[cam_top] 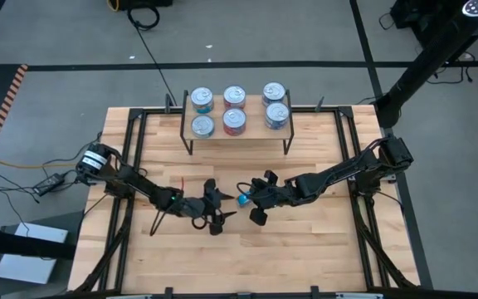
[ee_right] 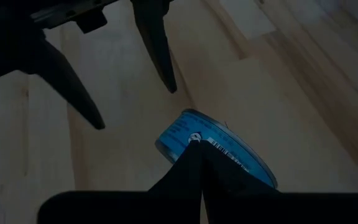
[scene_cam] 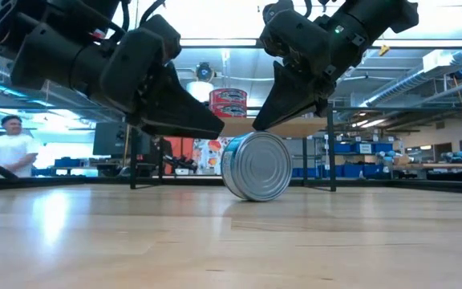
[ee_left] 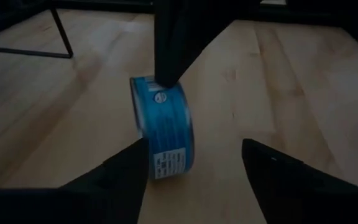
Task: Stack canned seafood by type on shelf
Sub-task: Stack the yellow blue tuna can on top of the other yellow blue tuna can on the shelf
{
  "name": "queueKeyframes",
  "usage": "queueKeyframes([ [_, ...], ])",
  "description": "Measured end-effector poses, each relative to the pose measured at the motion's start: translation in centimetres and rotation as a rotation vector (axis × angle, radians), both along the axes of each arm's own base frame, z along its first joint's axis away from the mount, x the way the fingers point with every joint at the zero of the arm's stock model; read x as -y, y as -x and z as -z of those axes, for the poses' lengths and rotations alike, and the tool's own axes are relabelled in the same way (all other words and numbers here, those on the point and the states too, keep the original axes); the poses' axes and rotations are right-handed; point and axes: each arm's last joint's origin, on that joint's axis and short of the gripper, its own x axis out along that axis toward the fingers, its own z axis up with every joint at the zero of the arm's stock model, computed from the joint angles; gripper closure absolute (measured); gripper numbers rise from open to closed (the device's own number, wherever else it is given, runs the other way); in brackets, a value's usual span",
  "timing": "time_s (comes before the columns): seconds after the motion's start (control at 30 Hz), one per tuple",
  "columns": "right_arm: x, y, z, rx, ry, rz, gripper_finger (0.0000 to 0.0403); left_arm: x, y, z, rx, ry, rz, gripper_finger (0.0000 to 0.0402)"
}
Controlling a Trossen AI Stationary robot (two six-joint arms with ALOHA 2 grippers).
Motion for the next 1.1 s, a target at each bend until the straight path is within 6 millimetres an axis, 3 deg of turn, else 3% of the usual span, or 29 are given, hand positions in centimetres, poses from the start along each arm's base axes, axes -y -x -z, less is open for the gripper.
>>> queueKeyframes([
  [0.27,0.1,0.0,0.0,0.0,0.004,0.001,0.0393,0.4,-0.7,-0.2,0.01,0.002,-0.002,0.0121],
  [1.1,0.1,-0.3,-0.1,0.035,-0.016,0.003,0.0393,0.4,-1.6,-0.9,0.007,0.014,-0.04,0.0121],
])
